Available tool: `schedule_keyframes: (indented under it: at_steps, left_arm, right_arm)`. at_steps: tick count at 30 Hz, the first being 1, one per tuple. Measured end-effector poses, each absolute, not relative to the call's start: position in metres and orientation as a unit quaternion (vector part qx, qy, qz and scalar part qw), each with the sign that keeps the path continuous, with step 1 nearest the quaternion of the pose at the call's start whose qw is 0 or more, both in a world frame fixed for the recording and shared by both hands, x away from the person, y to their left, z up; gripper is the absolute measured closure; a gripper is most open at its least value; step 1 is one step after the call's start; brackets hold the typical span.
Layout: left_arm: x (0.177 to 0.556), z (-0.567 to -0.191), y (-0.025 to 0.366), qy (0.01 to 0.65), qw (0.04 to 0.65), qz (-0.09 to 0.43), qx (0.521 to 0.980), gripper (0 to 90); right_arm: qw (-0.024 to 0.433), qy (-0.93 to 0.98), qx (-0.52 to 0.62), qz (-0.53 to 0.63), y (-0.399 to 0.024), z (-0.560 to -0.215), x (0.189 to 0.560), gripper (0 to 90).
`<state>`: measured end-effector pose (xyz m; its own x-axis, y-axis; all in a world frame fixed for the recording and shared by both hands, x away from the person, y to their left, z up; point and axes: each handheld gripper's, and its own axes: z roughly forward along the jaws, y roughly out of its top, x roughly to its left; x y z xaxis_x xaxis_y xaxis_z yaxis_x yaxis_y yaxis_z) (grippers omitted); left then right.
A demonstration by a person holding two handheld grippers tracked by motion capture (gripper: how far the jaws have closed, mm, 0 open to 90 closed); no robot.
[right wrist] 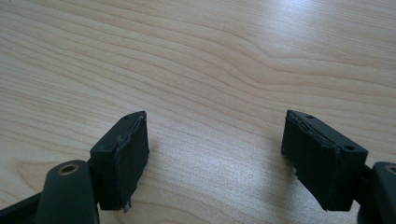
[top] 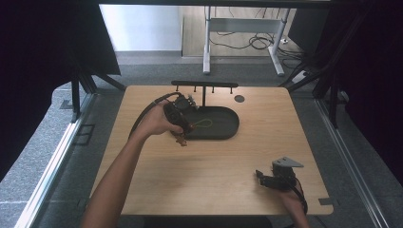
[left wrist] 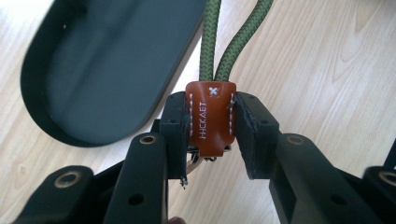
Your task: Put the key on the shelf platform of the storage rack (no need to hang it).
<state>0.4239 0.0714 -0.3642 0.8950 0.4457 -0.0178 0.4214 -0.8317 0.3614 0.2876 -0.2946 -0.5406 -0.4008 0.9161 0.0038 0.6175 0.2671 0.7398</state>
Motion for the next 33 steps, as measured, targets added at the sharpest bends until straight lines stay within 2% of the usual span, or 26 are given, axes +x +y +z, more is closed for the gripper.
schedule_keyframes:
  at_steps: [18,33]
  left_arm:
    - [0.444,-0.346,0.057,0.228,0.194,0.046,0.953,66.4]
    - [0.463,-0.351,0.034,0.22,0.185,0.05,0.957,66.4]
  right_arm:
    - [0.213,0.754,0.513,0.35,-0.3,-0.54,0.287,23.9]
    - [0.237,0.736,0.516,0.37,-0.307,-0.532,0.282,25.9]
